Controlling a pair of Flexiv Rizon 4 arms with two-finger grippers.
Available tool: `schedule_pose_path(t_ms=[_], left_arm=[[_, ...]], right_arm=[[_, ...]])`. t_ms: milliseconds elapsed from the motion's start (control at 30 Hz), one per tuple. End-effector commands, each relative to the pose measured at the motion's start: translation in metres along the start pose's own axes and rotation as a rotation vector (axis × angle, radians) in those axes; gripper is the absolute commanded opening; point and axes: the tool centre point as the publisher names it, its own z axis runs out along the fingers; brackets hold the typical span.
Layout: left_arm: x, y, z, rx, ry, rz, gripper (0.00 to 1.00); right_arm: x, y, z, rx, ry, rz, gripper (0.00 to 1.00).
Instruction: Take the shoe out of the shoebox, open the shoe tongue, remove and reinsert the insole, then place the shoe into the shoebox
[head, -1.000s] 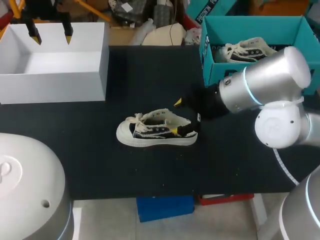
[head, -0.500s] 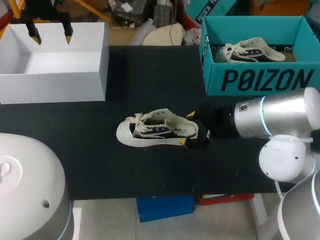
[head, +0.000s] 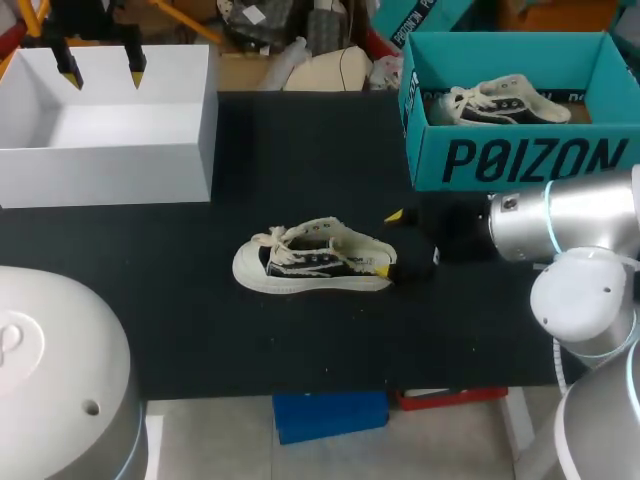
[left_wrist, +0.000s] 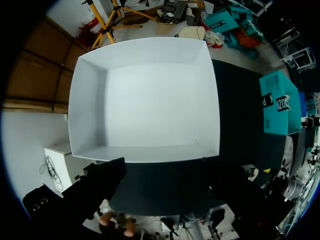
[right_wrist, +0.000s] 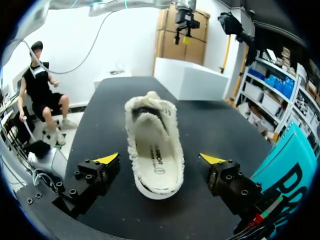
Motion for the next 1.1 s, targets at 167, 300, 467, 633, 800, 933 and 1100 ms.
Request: schedule_pose_path(t_ms=[167,300,467,633,800,933,1100], left_arm=[[0.001,0.001,0.000,-0.001,-0.003,-0.002,1.00],[0.001,0.001,0.000,-0.001,-0.003,-0.002,1.00],[0.001,0.001,0.000,-0.001,-0.003,-0.002,1.00],[0.001,0.001,0.000,-0.001,-0.003,-0.002,1.00],[0.001,0.001,0.000,-0.001,-0.003,-0.002,1.00],[0.001,0.001,0.000,-0.001,-0.003,-0.002,1.00],[0.001,0.001,0.000,-0.001,-0.003,-0.002,1.00]], right_arm=[[-0.010,-0.013,0.011,-0.034,0.050,-0.036,1.00],[-0.012,-0.025,0.018,-0.065,0.067,-0.041,1.00],[-0.009,-0.030,0.025,-0.074,0.068,-0.005,1.00],[-0.012,-0.036,0.028,-0.081,0.068,0.006,1.00],[-0.012,-0.038,0.034,-0.087,0.084,0.015,1.00],[-0.010,-0.040,0.040,-0.094,0.093,0.022,1.00],[-0.006,-0.041,0.047,-0.104,0.102,0.028,1.00]])
